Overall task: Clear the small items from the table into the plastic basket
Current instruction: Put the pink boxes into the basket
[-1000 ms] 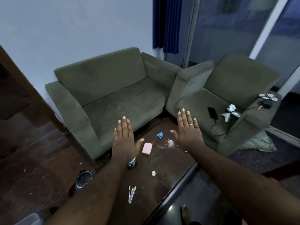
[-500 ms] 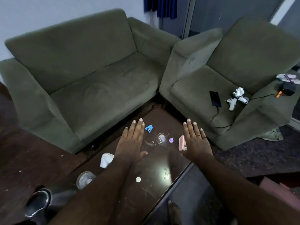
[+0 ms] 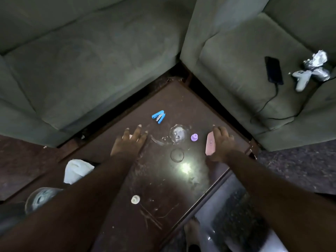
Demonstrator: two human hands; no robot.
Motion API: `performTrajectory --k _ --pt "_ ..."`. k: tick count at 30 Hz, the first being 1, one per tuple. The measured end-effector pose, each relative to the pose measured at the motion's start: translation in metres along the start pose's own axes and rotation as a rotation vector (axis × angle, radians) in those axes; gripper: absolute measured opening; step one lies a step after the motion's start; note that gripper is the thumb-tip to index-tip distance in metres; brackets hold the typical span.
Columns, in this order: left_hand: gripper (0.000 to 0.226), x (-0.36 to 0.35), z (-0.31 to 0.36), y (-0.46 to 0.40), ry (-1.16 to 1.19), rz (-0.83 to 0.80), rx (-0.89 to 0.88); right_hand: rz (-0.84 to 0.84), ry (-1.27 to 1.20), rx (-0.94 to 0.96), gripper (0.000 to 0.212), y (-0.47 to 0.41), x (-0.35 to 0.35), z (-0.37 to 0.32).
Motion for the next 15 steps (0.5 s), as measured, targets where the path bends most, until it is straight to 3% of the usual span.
performTrajectory --k 3,7,12,15 --pt "0.062 -0.008 -0.002 -0.014 0.052 -0.074 -0.001 0.015 -0.234 -0.006 0.108 -0.006 -0.003 0.009" --pt "0.058 -0.003 0.001 -0.023 0.094 -0.045 -0.044 -0.066 -0.639 -0.032 0.108 0.008 -0.01 0.024" --pt "0.109 0.006 0.008 -0.03 0.251 -0.02 -0.092 -0.078 -0.522 -0.003 0.115 0.02 -0.015 0.036" --pt "0.131 0.002 0.007 -0.027 0.435 -0.022 0.055 -0.056 -0.443 -0.007 0.136 0.022 -0.014 0.034"
Point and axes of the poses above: each hand's wrist, its own y-axis away from the middle knuckle, its own x-axis out of the back of the hand, z = x × y, the point moved 8 cm from there along -y, towards the middle knuckle, and after that the axes turned 11 degrees about -x, right-handed, at the moved point
